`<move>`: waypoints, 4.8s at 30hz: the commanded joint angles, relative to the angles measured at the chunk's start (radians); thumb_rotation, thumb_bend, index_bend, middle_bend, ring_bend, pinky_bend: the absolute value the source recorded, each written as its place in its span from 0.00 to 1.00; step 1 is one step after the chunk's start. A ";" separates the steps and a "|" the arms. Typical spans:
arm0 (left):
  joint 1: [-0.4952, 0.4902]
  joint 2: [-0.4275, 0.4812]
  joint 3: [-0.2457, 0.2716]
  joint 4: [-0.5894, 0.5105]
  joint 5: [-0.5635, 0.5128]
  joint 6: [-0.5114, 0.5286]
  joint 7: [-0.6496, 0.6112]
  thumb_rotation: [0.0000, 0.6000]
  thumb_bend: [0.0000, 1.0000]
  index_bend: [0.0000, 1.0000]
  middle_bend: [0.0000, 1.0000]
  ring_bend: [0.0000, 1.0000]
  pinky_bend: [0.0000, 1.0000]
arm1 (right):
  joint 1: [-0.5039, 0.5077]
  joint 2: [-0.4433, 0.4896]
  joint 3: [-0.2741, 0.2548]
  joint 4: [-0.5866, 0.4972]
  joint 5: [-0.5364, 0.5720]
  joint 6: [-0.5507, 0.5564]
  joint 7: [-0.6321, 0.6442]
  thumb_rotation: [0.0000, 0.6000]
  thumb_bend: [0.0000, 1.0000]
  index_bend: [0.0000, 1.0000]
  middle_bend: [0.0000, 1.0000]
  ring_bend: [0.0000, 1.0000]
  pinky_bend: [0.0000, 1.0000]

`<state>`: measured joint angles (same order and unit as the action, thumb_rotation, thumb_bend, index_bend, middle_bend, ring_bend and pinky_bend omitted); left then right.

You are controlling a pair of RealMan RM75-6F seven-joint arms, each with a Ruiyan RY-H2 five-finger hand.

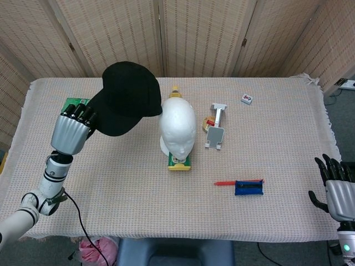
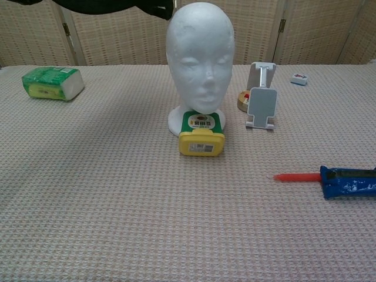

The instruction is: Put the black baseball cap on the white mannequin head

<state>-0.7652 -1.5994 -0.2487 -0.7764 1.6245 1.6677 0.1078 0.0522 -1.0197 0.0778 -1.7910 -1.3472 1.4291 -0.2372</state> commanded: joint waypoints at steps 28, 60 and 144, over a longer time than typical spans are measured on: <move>-0.198 -0.028 -0.027 0.033 -0.066 -0.172 0.009 1.00 0.45 0.66 0.67 0.54 0.69 | 0.031 0.008 0.017 0.018 0.058 -0.046 0.027 1.00 0.25 0.00 0.00 0.00 0.00; -0.052 0.009 0.032 -0.703 -0.056 -0.118 0.776 1.00 0.45 0.66 0.67 0.54 0.69 | -0.017 0.114 -0.067 0.001 -0.170 0.017 0.255 1.00 0.25 0.00 0.00 0.00 0.00; 0.722 0.392 0.405 -0.814 -0.117 -0.019 0.117 0.84 0.26 0.00 0.00 0.00 0.16 | -0.004 0.050 -0.071 -0.016 -0.080 -0.045 0.078 1.00 0.26 0.00 0.00 0.00 0.00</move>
<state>-0.0559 -1.2048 0.1683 -1.6058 1.5034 1.6332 0.2385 0.0474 -0.9661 0.0061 -1.8057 -1.4316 1.3861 -0.1541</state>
